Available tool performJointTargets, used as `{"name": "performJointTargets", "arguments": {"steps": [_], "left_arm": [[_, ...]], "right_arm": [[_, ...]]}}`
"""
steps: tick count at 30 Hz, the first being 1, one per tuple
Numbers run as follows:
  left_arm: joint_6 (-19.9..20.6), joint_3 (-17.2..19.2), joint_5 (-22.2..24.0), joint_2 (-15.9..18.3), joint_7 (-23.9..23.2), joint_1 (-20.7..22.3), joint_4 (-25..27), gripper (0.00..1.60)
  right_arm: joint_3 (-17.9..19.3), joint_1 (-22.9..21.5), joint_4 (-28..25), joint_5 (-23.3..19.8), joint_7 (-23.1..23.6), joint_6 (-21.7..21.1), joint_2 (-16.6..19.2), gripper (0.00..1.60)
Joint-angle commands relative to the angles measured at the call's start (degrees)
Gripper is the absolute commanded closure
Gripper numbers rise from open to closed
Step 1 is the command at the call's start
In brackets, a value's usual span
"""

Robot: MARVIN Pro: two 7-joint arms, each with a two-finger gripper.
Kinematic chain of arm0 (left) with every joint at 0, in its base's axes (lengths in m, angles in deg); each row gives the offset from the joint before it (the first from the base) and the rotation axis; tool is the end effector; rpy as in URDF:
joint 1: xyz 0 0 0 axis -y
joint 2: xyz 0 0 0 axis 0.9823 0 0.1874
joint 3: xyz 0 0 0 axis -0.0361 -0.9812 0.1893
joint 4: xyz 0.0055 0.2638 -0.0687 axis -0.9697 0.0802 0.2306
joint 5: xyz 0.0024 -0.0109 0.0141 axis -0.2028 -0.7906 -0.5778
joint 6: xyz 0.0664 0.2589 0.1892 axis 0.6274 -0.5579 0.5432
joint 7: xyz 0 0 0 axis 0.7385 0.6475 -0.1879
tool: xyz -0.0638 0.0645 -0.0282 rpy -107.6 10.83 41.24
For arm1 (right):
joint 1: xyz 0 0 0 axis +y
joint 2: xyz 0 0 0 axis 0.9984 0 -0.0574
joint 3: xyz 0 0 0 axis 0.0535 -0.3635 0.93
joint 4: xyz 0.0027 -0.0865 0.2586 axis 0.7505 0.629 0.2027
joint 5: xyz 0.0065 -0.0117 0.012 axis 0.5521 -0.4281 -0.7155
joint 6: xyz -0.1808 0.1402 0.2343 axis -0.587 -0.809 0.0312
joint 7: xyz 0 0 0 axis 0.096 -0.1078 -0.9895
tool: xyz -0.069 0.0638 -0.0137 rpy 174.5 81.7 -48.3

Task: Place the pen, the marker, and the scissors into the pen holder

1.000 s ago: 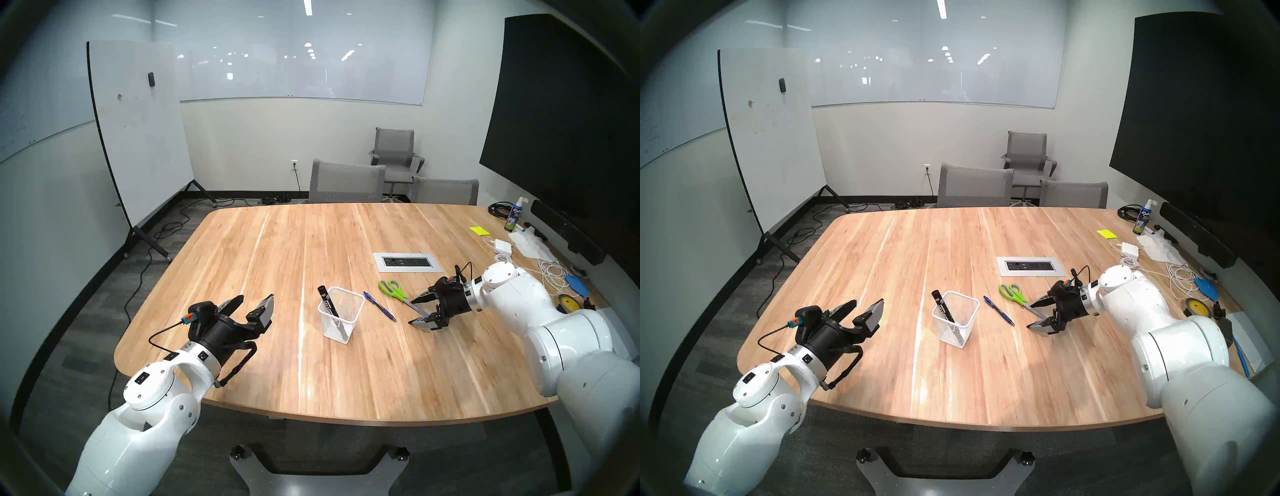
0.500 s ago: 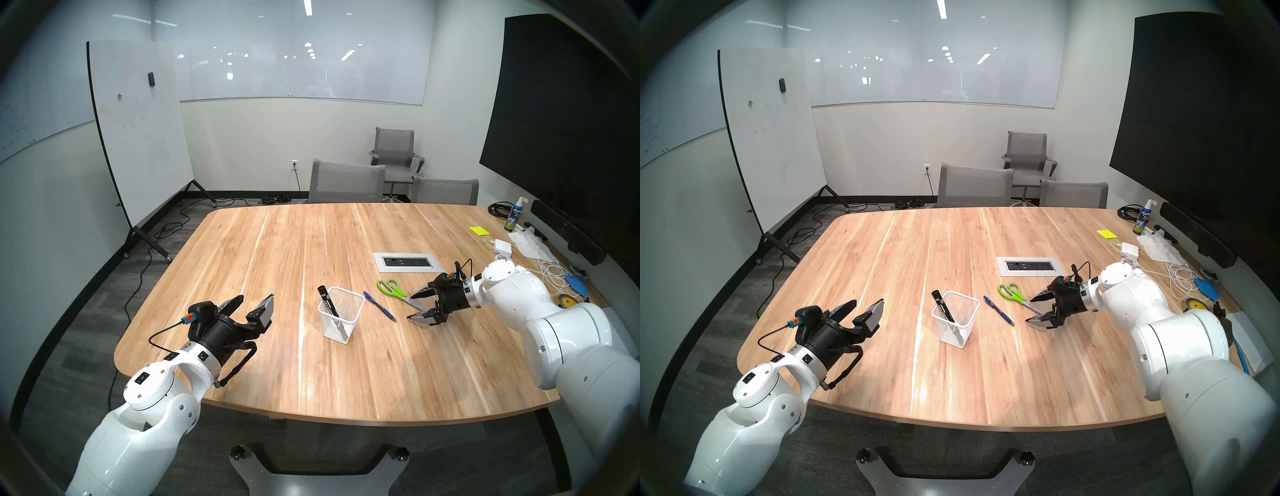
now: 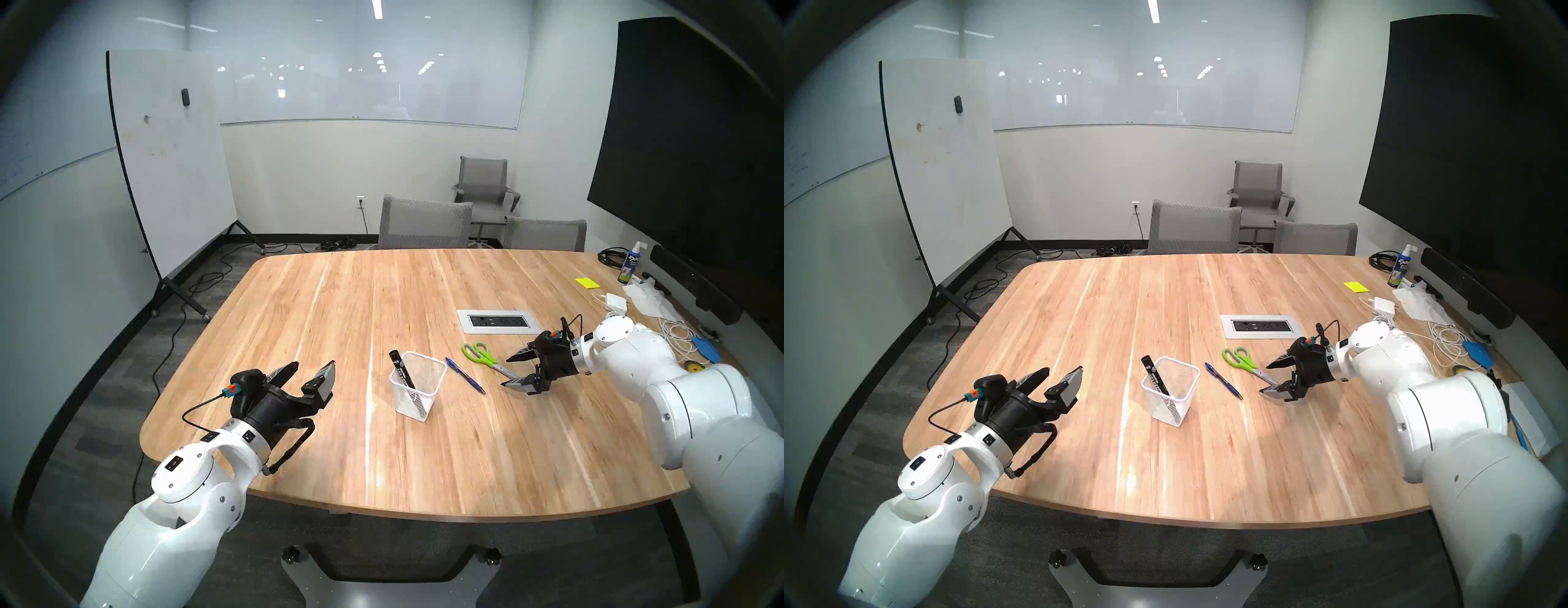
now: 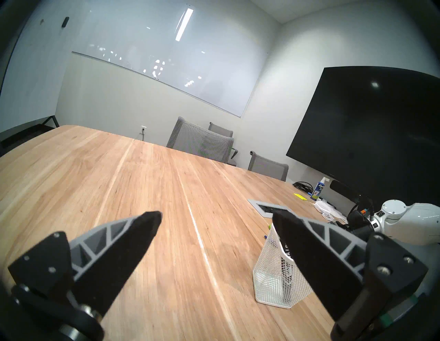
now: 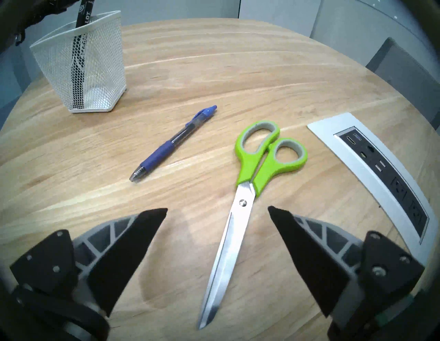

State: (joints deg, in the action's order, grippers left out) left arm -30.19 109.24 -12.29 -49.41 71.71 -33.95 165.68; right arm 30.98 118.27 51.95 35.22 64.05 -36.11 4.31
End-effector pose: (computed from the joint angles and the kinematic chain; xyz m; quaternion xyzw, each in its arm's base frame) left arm 0.3259 0.0063 -0.2486 0.7234 0.0034 0.6433 0.2507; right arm 0.5280 -0.1844 -0.3056 -0.7629 -0.5029 -0.3656 0.1770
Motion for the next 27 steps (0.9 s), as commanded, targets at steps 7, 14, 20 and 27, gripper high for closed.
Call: {"name": "performJointTargets", "arguments": {"steps": [7,14,20,27], "left_arm": [[0.1,0.2,0.1,0.1,0.0,-0.1,1.3,0.0],[0.1,0.2,0.1,0.0,0.0,-0.1,1.3,0.0],[0.1,0.2,0.0,0.0,0.0,-0.1,1.3,0.0],[0.1,0.2,0.0,0.0,0.0,-0.1,1.3,0.0]], "right_arm": [[-0.5,-2.4,0.7,1.1,-1.3,-0.4,-1.3,0.0],[-0.7,-2.7,1.1,1.6,-1.1,-0.3,-1.5,0.38],[-0.9,-2.9,1.2,1.9,-0.5,0.3,-1.4,1.6],[-0.8,-3.0,1.3,1.9,0.5,0.7,-1.1,1.6]]}}
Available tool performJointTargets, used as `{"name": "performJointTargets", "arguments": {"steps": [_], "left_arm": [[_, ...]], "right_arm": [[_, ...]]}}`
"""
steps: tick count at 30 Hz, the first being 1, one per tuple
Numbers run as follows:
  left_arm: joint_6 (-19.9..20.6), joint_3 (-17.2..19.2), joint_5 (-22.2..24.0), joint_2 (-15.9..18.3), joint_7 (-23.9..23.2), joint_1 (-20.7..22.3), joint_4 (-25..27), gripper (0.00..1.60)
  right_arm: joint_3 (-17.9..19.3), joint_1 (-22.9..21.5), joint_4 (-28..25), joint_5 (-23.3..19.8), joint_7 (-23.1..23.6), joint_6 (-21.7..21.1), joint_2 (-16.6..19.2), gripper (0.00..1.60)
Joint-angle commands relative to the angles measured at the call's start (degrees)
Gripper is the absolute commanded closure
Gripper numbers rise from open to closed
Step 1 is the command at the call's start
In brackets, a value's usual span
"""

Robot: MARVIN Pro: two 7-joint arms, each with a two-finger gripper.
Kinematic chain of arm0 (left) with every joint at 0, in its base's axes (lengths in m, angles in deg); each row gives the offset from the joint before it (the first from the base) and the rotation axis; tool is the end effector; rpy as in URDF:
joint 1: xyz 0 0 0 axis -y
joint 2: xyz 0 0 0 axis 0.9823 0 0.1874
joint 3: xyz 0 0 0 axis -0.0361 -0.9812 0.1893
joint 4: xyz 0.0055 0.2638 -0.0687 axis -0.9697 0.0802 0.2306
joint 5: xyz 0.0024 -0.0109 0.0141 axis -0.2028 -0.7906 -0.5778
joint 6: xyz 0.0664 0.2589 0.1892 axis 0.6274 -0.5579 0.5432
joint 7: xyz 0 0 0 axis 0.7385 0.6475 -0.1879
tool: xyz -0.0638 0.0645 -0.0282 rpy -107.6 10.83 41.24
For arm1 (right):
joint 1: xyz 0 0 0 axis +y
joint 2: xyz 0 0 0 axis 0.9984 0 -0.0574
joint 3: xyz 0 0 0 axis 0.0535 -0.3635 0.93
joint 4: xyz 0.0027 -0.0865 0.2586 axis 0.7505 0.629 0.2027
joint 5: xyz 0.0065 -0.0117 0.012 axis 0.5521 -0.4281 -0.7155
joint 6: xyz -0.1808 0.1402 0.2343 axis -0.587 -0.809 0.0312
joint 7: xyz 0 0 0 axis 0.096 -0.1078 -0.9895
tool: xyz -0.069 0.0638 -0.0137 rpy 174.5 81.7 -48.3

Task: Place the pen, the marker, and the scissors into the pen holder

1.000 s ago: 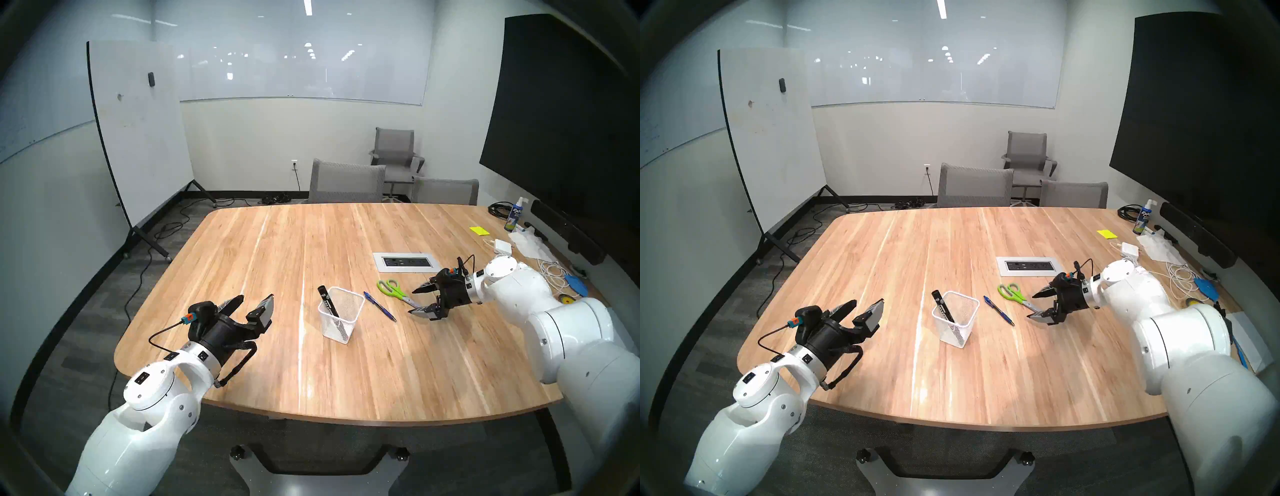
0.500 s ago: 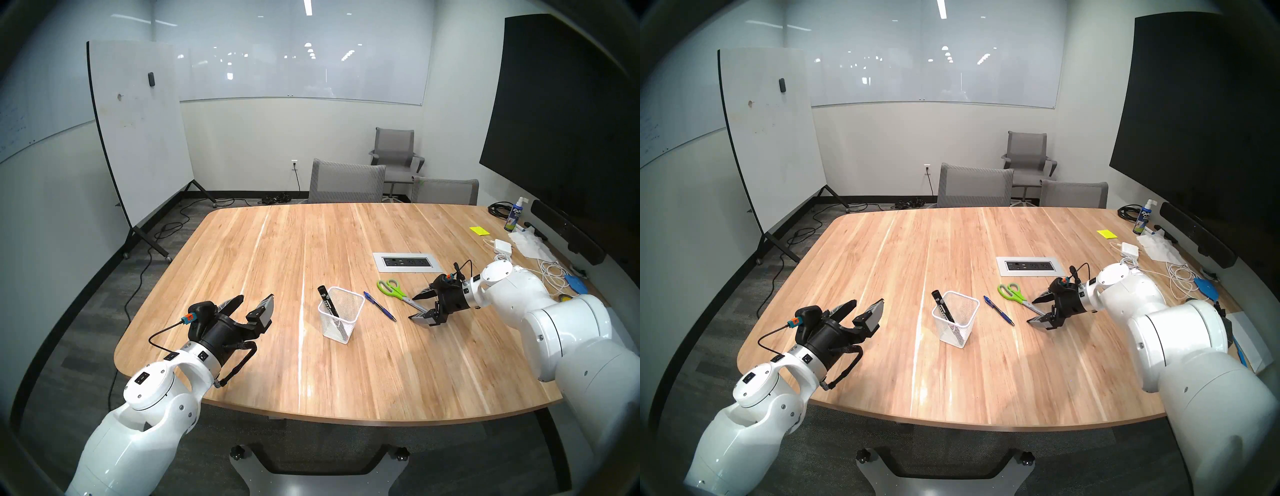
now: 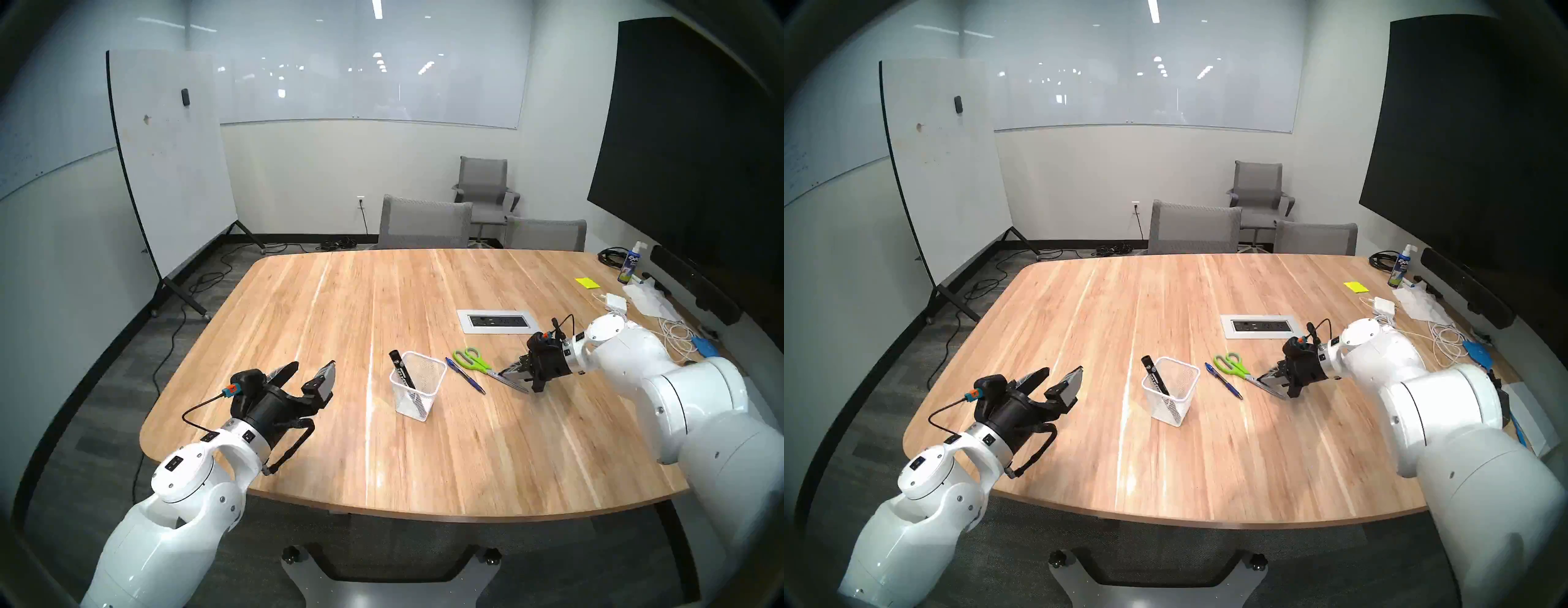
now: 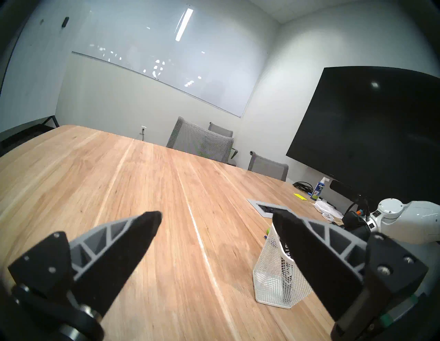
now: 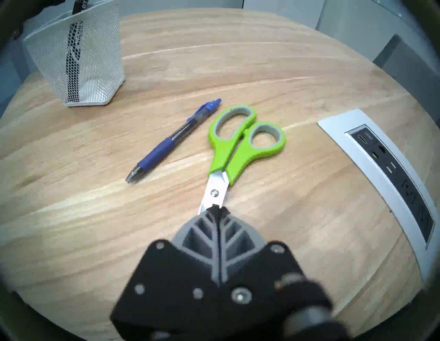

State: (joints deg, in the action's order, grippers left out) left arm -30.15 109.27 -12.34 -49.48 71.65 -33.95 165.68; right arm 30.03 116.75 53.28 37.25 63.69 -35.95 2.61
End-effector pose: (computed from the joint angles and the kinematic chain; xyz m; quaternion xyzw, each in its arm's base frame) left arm 0.3259 0.0062 -0.2485 0.7233 0.0032 0.6433 0.2508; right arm 0.5343 -0.1702 -0.3043 -0.7583 -0.5190 -0.3534 0.1751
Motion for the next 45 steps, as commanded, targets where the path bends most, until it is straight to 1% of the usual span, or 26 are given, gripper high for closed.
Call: {"name": "performJointTargets", "arguments": {"steps": [1,3,4,5,17,30,37,39,41,42,43,44,45], "left_arm": [[0.1,0.2,0.1,0.1,0.0,-0.1,1.3,0.0],[0.1,0.2,0.1,0.1,0.0,-0.1,1.3,0.0],[0.1,0.2,0.1,0.1,0.0,-0.1,1.3,0.0],[0.1,0.2,0.1,0.1,0.0,-0.1,1.3,0.0],[0.1,0.2,0.1,0.0,0.0,-0.1,1.3,0.0],[0.1,0.2,0.1,0.0,0.0,-0.1,1.3,0.0],[0.2,0.2,0.1,0.0,0.0,-0.1,1.3,0.0],[0.2,0.2,0.1,0.0,0.0,-0.1,1.3,0.0],[0.2,0.2,0.0,0.0,0.0,-0.1,1.4,0.0],[0.2,0.2,0.0,0.0,0.0,-0.1,1.3,0.0],[0.2,0.2,0.0,0.0,0.0,-0.1,1.3,0.0],[0.2,0.2,0.0,0.0,0.0,-0.1,1.4,0.0],[0.2,0.2,0.0,0.0,0.0,-0.1,1.4,0.0]], "right_arm": [[0.2,-1.5,0.0,-0.2,0.9,0.6,0.6,1.6],[0.3,-1.4,0.0,-0.2,0.8,0.7,0.7,1.6],[0.2,-1.3,0.1,-0.1,0.6,0.8,0.8,0.9],[0.3,-1.3,0.0,-0.2,0.5,0.9,0.9,0.0],[0.7,-1.7,0.0,0.0,0.7,0.5,0.7,0.0],[0.5,-0.4,0.4,0.6,-0.5,0.4,-2.2,0.0],[0.1,-0.2,0.7,1.1,-0.3,0.0,-2.8,0.0],[-0.2,-0.2,0.8,1.3,-0.1,-0.4,-2.9,0.19],[-0.5,-0.1,0.7,1.6,-0.2,-0.2,-2.9,0.21],[-0.4,-0.1,0.8,1.5,0.0,-0.4,-2.9,0.51],[-0.5,-0.1,0.8,1.5,0.0,-0.4,-2.9,0.75],[-0.5,0.0,0.8,1.6,0.1,-0.4,-2.9,0.92],[-0.5,0.0,0.8,1.6,0.1,-0.3,-2.9,1.31]]}}
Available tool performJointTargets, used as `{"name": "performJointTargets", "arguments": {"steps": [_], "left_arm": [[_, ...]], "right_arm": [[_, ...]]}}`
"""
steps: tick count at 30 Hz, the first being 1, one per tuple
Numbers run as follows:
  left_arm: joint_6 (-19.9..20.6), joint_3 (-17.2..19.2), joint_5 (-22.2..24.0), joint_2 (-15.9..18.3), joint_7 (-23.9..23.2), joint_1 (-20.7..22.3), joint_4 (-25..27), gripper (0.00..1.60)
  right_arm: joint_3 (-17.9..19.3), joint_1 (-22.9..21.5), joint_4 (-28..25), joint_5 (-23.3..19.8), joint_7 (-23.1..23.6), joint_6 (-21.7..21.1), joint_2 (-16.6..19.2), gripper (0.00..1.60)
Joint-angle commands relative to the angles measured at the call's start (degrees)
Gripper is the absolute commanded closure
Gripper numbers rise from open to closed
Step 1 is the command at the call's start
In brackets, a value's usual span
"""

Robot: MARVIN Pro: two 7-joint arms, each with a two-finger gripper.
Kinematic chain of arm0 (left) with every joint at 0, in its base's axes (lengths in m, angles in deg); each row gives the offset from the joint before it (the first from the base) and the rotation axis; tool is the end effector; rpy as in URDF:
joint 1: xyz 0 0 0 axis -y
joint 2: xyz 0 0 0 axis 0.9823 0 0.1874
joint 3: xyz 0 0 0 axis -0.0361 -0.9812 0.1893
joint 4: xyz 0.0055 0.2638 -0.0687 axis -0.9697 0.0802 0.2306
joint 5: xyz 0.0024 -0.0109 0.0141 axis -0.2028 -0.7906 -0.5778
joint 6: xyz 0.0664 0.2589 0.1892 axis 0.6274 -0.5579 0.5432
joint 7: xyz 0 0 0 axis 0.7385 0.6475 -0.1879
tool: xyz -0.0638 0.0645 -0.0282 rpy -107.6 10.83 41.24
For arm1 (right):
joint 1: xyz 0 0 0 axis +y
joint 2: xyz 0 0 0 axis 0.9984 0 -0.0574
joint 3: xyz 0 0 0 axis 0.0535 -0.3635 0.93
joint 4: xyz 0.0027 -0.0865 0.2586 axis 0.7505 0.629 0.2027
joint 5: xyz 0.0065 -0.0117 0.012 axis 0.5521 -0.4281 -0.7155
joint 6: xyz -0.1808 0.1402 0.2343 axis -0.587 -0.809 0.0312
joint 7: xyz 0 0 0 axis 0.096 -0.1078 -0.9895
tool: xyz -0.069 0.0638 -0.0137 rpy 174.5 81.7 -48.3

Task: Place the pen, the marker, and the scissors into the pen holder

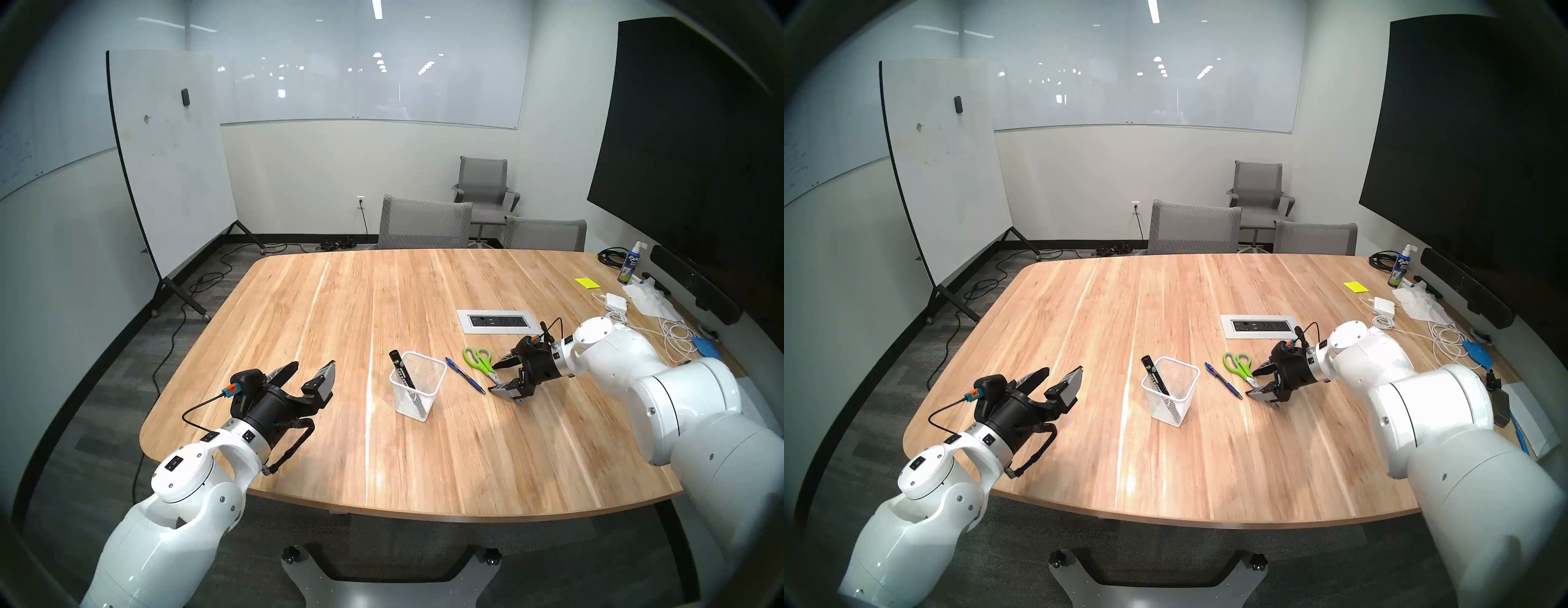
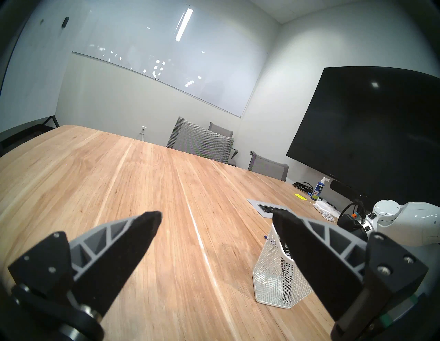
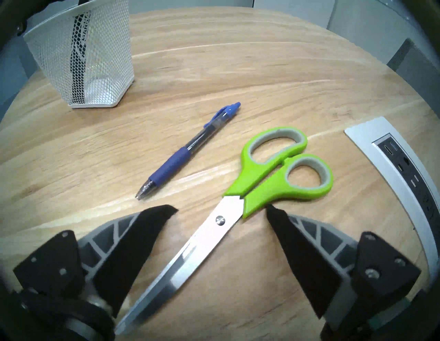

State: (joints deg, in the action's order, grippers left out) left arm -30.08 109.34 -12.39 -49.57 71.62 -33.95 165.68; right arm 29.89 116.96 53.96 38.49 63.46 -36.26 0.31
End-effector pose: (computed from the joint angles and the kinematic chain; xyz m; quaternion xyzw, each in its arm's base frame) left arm 0.3260 0.0064 -0.2484 0.7234 0.0035 0.6434 0.2506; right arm 0.5355 -0.1479 -0.3145 -0.7541 -0.5287 -0.3417 0.1871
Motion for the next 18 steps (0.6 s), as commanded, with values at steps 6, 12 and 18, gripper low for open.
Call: {"name": "performJointTargets", "arguments": {"steps": [6,12,18], "left_arm": [[0.1,0.2,0.1,0.1,0.0,-0.1,1.3,0.0],[0.1,0.2,0.1,0.1,0.0,-0.1,1.4,0.0],[0.1,0.2,0.1,0.0,0.0,-0.1,1.4,0.0]], "right_arm": [[-0.5,0.1,0.0,0.7,0.2,1.0,-0.3,1.6],[1.0,0.7,-0.1,-0.3,0.1,3.9,0.6,1.6],[2.6,0.9,-0.1,-1.6,0.9,5.9,1.5,1.6]]}}
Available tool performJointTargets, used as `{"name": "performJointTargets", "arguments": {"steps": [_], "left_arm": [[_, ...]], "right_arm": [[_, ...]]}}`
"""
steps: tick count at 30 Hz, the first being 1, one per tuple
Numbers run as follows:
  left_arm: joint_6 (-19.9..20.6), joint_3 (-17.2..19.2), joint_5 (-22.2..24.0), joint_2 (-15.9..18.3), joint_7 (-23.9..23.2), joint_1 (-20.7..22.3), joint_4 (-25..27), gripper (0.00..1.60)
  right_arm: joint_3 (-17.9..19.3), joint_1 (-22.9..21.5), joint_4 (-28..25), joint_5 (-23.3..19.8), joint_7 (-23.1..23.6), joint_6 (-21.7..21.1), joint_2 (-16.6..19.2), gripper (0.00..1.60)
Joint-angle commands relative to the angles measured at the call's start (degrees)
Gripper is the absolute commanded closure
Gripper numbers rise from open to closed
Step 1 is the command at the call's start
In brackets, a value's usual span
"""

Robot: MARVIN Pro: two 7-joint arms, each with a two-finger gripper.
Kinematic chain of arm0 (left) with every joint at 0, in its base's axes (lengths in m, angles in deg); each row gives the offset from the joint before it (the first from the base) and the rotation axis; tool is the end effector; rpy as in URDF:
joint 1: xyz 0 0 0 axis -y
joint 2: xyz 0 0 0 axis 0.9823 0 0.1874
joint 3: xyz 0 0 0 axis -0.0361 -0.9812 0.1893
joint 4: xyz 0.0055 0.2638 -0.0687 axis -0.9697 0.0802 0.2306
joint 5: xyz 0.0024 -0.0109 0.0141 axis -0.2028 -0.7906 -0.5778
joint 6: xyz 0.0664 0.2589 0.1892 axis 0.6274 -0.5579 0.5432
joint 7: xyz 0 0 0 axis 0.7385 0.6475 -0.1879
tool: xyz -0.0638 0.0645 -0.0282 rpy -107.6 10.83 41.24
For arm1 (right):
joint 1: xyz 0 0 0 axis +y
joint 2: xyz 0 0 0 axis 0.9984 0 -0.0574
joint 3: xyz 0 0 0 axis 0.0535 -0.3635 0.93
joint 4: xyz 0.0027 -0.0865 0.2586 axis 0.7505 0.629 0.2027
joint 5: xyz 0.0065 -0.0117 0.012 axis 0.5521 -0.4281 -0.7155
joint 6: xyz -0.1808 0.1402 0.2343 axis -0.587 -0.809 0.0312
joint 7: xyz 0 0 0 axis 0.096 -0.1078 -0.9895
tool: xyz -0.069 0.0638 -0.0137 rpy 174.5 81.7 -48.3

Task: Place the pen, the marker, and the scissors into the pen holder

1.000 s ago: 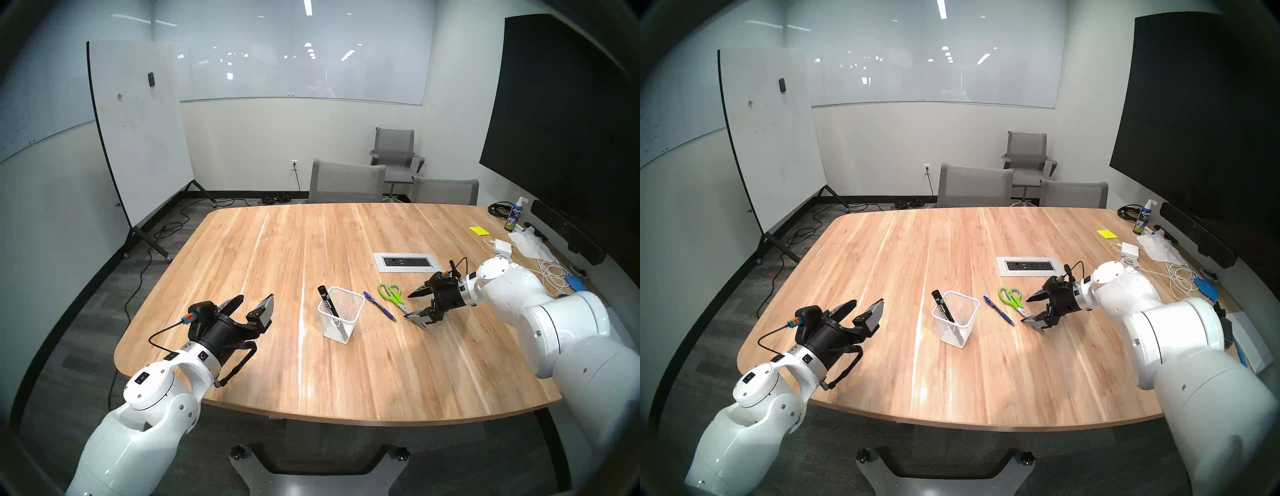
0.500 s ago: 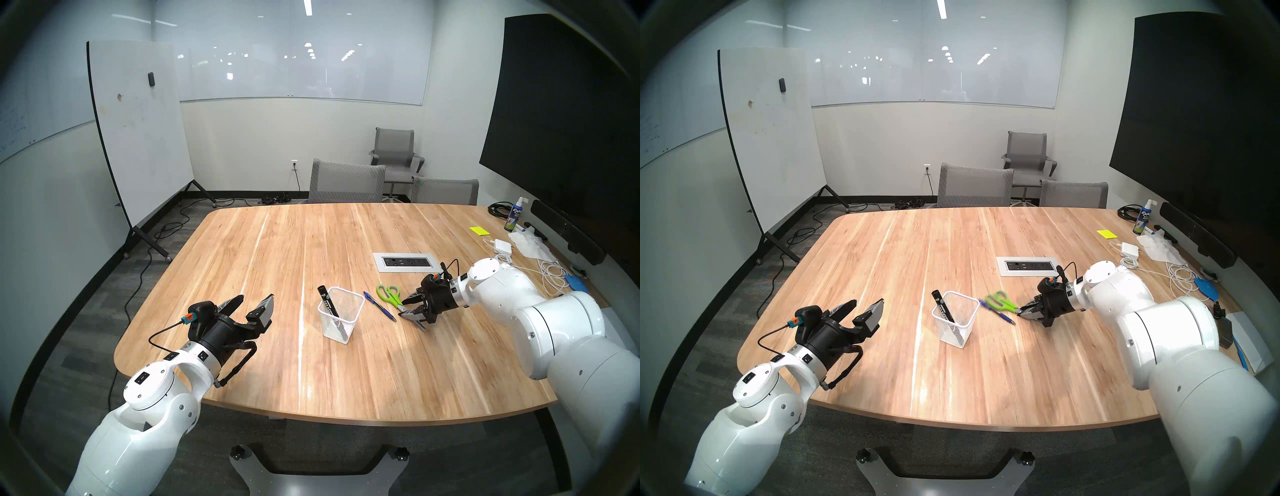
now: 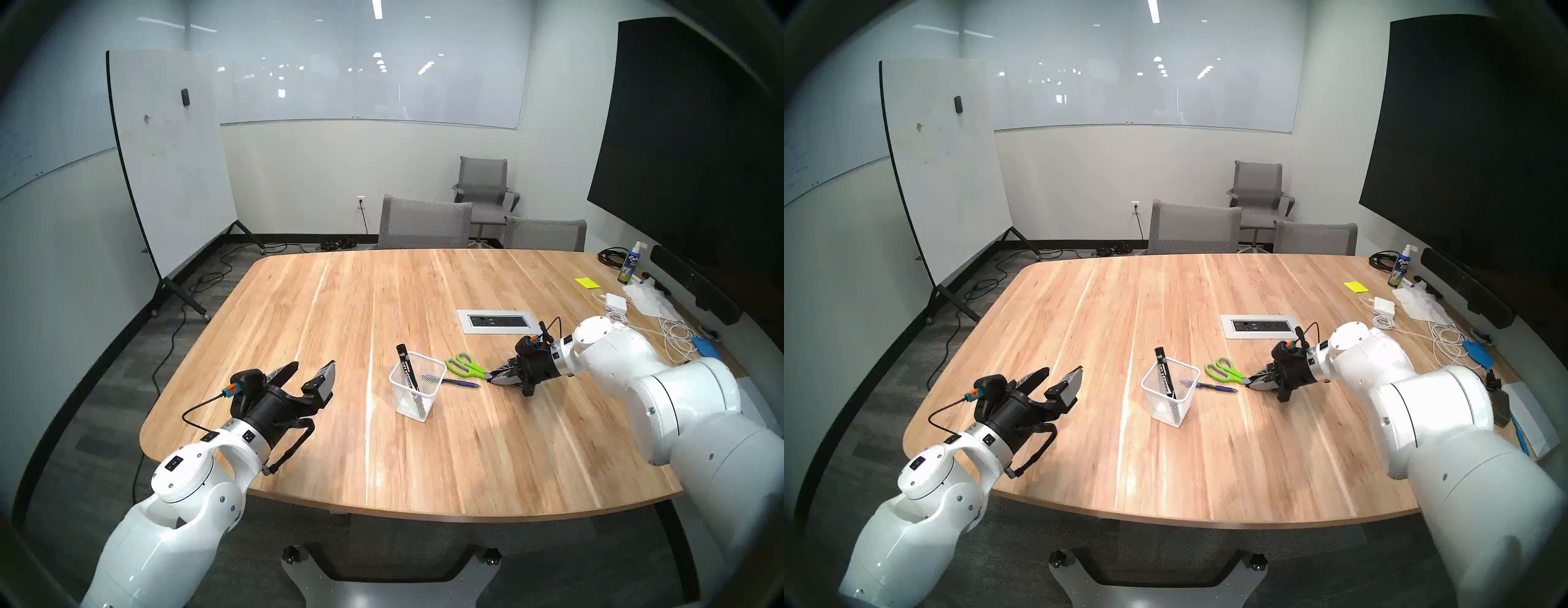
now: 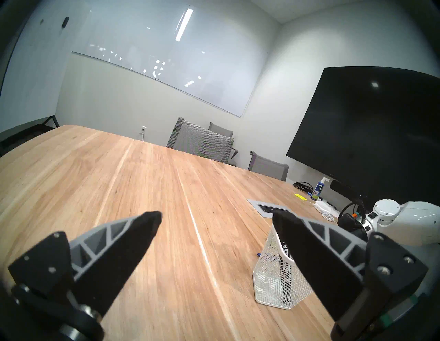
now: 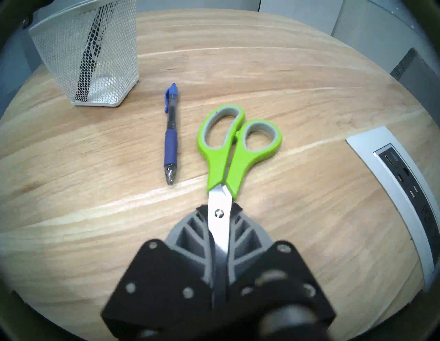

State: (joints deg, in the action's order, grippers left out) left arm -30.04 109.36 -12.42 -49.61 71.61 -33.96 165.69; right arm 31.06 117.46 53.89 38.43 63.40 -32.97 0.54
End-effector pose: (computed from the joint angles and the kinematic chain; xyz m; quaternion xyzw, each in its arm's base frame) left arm 0.3260 0.0064 -0.2484 0.7235 0.0035 0.6433 0.2505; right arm 0.5339 -0.1490 -0.3155 -0.7384 -0.5395 -0.3596 0.1857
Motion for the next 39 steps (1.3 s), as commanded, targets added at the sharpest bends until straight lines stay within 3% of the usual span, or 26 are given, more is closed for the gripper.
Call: {"name": "performJointTargets", "arguments": {"steps": [1,32,39], "left_arm": [[0.1,0.2,0.1,0.1,0.0,-0.1,1.3,0.0],[0.1,0.2,0.0,0.0,0.0,-0.1,1.3,0.0],[0.1,0.2,0.0,0.0,-0.1,-0.1,1.2,0.0]], "right_arm": [[1.6,0.3,-0.1,-1.6,1.3,2.9,1.4,1.6],[10.4,0.6,0.3,-7.2,11.6,10.9,3.8,1.6],[11.3,0.5,1.3,-8.6,9.8,13.5,3.8,1.6]]}}
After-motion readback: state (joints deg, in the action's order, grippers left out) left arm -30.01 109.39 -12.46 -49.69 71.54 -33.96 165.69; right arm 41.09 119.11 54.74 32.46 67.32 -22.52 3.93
